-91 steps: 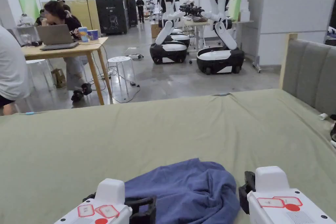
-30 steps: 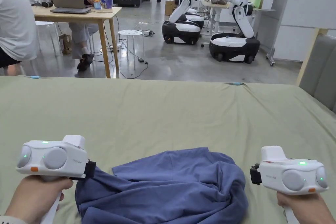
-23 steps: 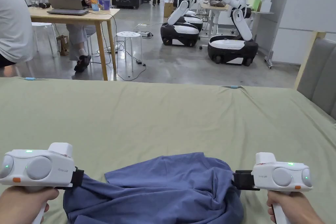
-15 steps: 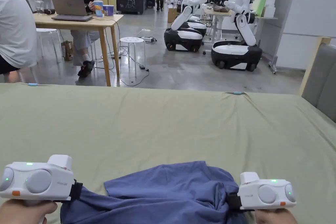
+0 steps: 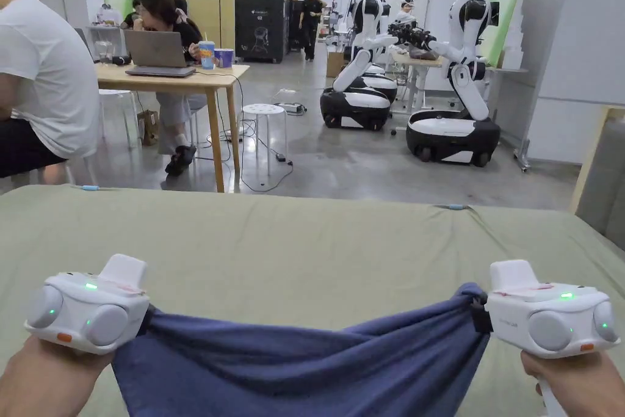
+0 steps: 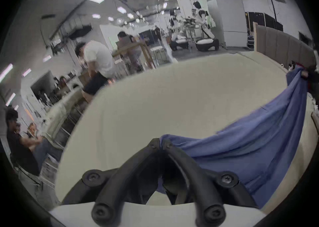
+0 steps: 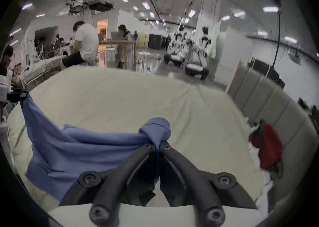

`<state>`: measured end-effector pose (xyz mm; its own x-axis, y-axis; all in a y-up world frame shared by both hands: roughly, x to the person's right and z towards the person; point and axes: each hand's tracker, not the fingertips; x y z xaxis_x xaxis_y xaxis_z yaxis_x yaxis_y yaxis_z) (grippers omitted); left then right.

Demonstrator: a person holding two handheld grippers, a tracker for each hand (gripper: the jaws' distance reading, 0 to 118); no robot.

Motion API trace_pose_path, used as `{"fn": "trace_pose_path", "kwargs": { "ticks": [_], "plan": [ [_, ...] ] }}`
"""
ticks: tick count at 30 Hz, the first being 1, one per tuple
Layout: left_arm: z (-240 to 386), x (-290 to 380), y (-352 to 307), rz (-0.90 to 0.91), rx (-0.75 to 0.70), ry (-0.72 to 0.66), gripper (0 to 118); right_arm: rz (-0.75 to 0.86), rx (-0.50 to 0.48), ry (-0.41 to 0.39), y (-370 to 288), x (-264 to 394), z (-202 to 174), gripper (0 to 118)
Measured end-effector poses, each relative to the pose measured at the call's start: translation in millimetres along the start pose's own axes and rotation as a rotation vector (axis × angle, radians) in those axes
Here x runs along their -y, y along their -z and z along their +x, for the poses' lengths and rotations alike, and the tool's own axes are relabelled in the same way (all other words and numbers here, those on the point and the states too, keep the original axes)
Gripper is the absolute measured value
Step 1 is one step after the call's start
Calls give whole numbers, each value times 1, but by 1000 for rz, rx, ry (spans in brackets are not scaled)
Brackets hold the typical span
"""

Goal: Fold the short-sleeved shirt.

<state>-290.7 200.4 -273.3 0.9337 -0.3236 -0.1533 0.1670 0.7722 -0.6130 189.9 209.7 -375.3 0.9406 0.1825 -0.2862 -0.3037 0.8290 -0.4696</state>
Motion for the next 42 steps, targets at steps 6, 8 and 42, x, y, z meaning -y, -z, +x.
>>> {"fn": "trace_pose_path", "kwargs": {
  "ticks": [6, 8, 42],
  "plan": [
    [-45, -66, -40, 181, -90, -46, 0, 199, 129, 11, -52, -72, 16, 3],
    [-56, -92, -51, 229, -99, -55, 0, 247, 162, -1, -61, -96, 23, 3],
    [-33, -7, -9, 175, 34, -130, 0, 152, 169, 71, 0, -5, 8, 3]
  ]
}}
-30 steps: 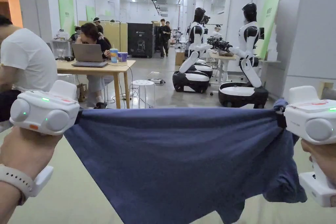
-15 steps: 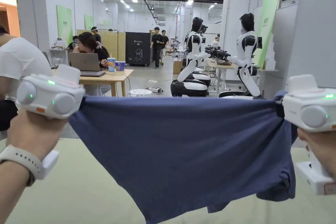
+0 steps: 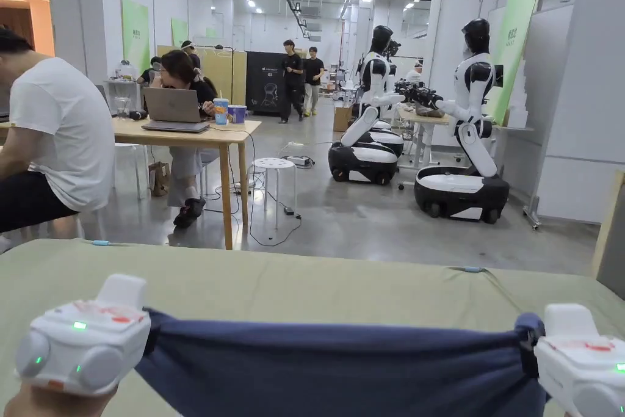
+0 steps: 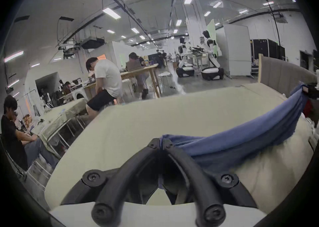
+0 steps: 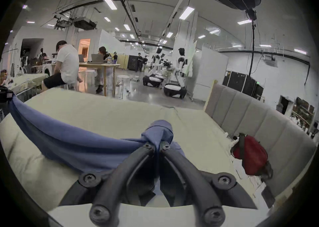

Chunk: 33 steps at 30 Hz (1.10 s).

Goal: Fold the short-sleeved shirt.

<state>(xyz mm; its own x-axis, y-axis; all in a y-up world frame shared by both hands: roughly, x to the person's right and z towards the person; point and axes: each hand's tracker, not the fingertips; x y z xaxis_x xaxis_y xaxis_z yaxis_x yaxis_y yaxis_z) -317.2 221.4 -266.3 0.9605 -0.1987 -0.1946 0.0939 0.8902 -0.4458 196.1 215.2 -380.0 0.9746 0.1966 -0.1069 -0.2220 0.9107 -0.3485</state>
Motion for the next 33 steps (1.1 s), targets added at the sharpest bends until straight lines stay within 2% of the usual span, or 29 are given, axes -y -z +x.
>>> {"fn": "trace_pose_path", "kwargs": {
  "ticks": [5, 8, 13, 14, 15, 16, 17, 18, 19, 21, 23, 24, 26, 27, 28, 29, 30, 31, 33],
  "plan": [
    [-4, 97, -39, -166, 80, -16, 0, -138, -77, -17, -58, 94, -5, 3],
    [-8, 157, -60, -297, 145, -93, 0, -245, -103, -26, -76, 156, -10, 3],
    [-5, 220, -74, -396, 178, -141, 0, -358, -103, 2, -96, 216, -30, 3],
    [-7, 223, -75, -384, 176, -147, 1, -375, -107, 24, -97, 219, -30, 4],
    [-7, 224, -78, -357, 176, -148, 7, -390, -109, 65, -98, 217, -30, 10],
    [-7, 218, -84, -312, 142, -129, 37, -390, -115, 79, -95, 217, -27, 37],
    [-5, 211, -92, -287, 83, -92, 70, -362, -96, 61, -96, 212, -26, 73],
    [-2, 203, -98, -249, 36, -52, 94, -311, -80, 48, -103, 203, -27, 105],
    [5, 191, -113, -199, 21, -27, 105, -267, -75, 42, -111, 191, -30, 118],
    [15, 170, -132, -113, 58, -24, 100, -138, -111, 107, -138, 165, -40, 114],
    [25, 152, -139, -51, 102, -44, 98, -108, -191, 165, -150, 140, -55, 112],
    [33, 144, -143, -20, 114, -56, 98, -86, -200, 178, -156, 132, -64, 111],
    [52, 128, -153, 37, 173, -79, 93, 35, -210, 153, -180, 117, -86, 109],
    [61, 124, -160, 62, 181, -96, 86, 61, -215, 140, -185, 113, -94, 102],
    [69, 121, -163, 81, 191, -102, 68, 68, -224, 119, -190, 111, -103, 83],
    [75, 119, -164, 75, 184, -89, 43, 67, -222, 117, -193, 110, -111, 63],
    [79, 119, -163, 77, 178, -81, 13, 66, -219, 108, -193, 110, -117, 30],
    [79, 122, -160, 85, 160, -77, 0, 69, -219, 86, -194, 111, -123, 0],
    [77, 122, -156, 36, 219, -70, 0, 80, -223, 69, -197, 111, -130, 0]
  ]
}}
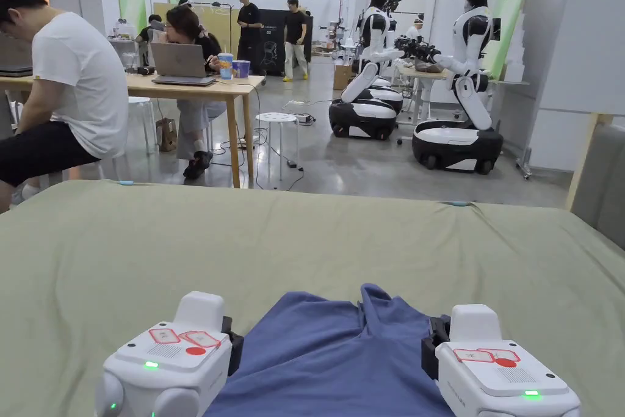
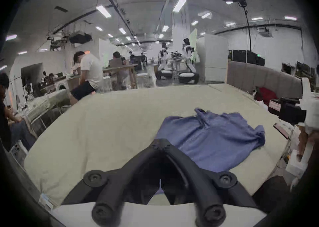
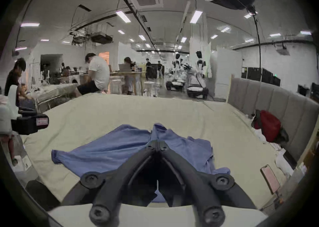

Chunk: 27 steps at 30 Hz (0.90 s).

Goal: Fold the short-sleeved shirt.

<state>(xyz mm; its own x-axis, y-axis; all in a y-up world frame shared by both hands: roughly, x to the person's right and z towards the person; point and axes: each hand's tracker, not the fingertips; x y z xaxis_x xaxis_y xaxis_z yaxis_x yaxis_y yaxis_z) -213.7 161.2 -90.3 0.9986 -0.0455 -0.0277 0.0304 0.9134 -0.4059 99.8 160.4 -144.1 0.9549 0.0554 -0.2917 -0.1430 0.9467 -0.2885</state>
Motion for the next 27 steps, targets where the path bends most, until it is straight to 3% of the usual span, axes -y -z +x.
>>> {"fn": "trace_pose_path", "kwargs": {
  "ticks": [6, 9, 12, 13, 15, 16, 19, 25, 26, 27],
  "plan": [
    [-53, 9, 29, -266, -1, -102, 0, -34, -41, -46, 8, 3, -15, 0],
    [-91, 28, 51, -422, -48, -84, 0, -46, -58, -55, 11, 6, -21, 0],
    [-127, 41, 63, -494, -36, -218, 0, -65, -86, -57, 13, 10, -28, 0],
    [-132, 44, 64, -481, -60, -207, 16, -70, -87, -59, 15, 12, -30, 0],
    [-134, 47, 64, -477, -144, -157, 82, -80, -96, -60, 17, 15, -33, 0],
    [-136, 50, 66, -490, -135, -168, 100, -84, -100, -60, 14, 12, -37, 0],
    [-134, 54, 69, -521, -46, -243, 91, -97, -108, -57, 15, 15, -40, 0],
    [-116, 76, 93, -606, -5, -207, 77, -125, -106, -39, 17, 18, -36, 0],
    [-116, 79, 98, -629, 22, -225, 63, -131, -103, -42, 18, 19, -34, 0],
    [-116, 82, 100, -643, 33, -235, 36, -135, -101, -45, 19, 20, -33, 0]
  ]
}}
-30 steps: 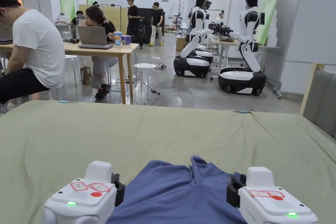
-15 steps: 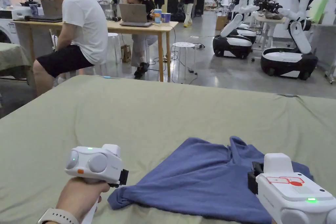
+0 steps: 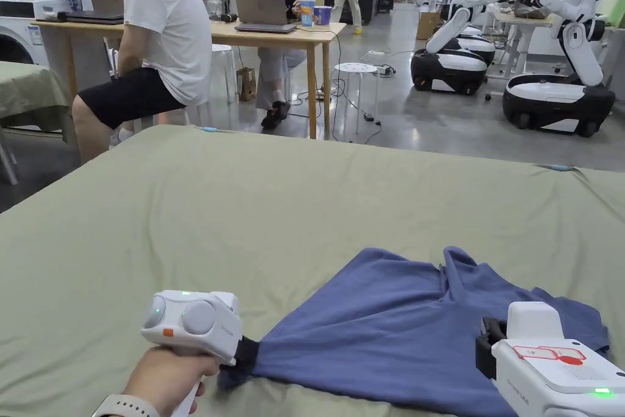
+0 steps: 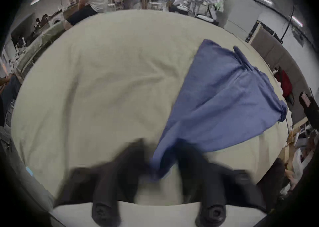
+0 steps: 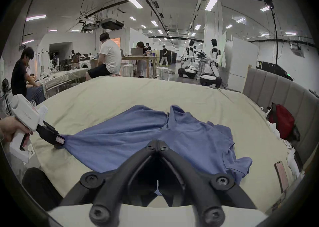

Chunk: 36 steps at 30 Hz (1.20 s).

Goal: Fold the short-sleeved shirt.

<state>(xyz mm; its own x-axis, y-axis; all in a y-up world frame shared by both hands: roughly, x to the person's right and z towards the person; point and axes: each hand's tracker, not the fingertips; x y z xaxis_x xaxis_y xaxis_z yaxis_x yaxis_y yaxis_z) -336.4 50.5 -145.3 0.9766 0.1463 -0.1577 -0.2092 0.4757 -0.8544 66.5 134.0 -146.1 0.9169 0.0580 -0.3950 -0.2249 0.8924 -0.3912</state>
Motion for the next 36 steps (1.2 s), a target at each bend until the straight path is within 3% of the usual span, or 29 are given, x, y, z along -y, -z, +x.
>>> {"fn": "trace_pose_path", "kwargs": {
  "ticks": [1, 5, 8, 13, 16, 23, 24, 27, 28, 30, 34, 36],
  "plan": [
    [-1, 1, 3, -2, 11, -10, 0, -5, 4, -3, 2, -1, 3, 0],
    [14, -1, -23, 106, -32, 99, 0, -30, 18, -19, 14, -6, 19, 0],
    [24, -2, -52, 198, -2, 105, 0, -75, 11, -41, 35, -18, 44, 0],
    [30, 2, -65, 244, -1, 123, 0, -224, 15, 59, 114, -57, 128, 0],
    [30, 5, -63, 253, 2, 118, 0, -316, 64, -17, 168, -76, 155, 0],
    [25, 4, -53, 231, 16, 82, 0, -405, 20, -51, 287, -87, 183, 5],
    [25, 4, -52, 228, 13, 80, 0, -413, 8, -54, 299, -87, 186, 13],
    [23, -3, -46, 216, 17, 69, 0, -429, -2, -43, 332, -82, 188, 90],
    [24, -6, -45, 214, 15, 69, 0, -429, -34, -8, 341, -79, 192, 103],
    [25, -10, -42, 210, 6, 74, 0, -425, -53, 48, 354, -72, 191, 102],
    [31, -20, -39, 205, -3, 78, 0, -466, -38, 21, 378, -48, 187, 102],
    [31, -22, -37, 199, -8, 84, 0, -476, -42, 22, 377, -37, 182, 95]
  ]
}}
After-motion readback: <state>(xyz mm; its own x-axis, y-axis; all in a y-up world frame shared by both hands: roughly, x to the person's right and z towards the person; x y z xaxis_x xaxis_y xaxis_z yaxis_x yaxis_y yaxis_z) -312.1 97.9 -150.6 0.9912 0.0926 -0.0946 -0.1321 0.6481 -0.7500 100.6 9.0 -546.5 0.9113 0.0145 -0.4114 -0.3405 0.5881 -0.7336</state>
